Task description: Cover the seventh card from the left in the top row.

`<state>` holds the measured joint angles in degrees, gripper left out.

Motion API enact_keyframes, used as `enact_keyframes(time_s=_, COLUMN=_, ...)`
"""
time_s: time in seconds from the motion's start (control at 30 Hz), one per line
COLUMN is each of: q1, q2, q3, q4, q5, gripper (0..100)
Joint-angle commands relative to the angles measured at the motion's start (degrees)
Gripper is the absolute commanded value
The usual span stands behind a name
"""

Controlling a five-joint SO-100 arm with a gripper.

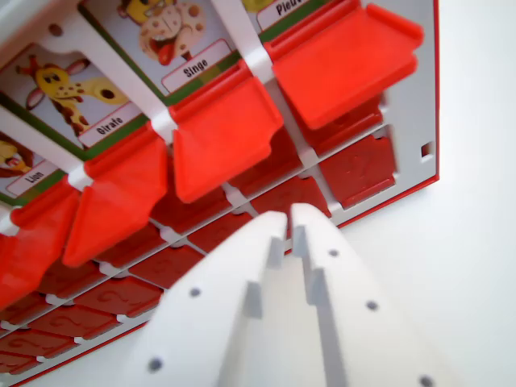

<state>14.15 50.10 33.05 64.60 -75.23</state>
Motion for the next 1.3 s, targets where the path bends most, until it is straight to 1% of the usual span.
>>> enact_keyframes(time_s=0.0, q1=0.3, q2=1.1, q3=-5.9, q4=-2.7, q5=0.6, gripper=0)
enact_keyframes(time_s=0.2, q1=0.1, q2=-0.8, q3=-6.3, q4=-6.2, q5=2.8, gripper=0)
enact_keyframes(time_s=0.5, q1=-0.2, q2=-3.1, q3=-7.1, q4=-12.3, q5=7.9, gripper=0)
enact_keyframes(time_s=0.77, q1=-0.4, q2=-4.4, q3=-7.7, q4=-18.3, q5=14.3, gripper=0)
enact_keyframes(time_s=1.1, q1=-1.6, q2=-5.2, q3=-8.3, q4=-19.2, q5=18.5, gripper=0)
enact_keyframes(time_s=1.27, q1=-1.8, q2=-5.5, q3=-9.1, q4=-21.5, q5=21.1, gripper=0)
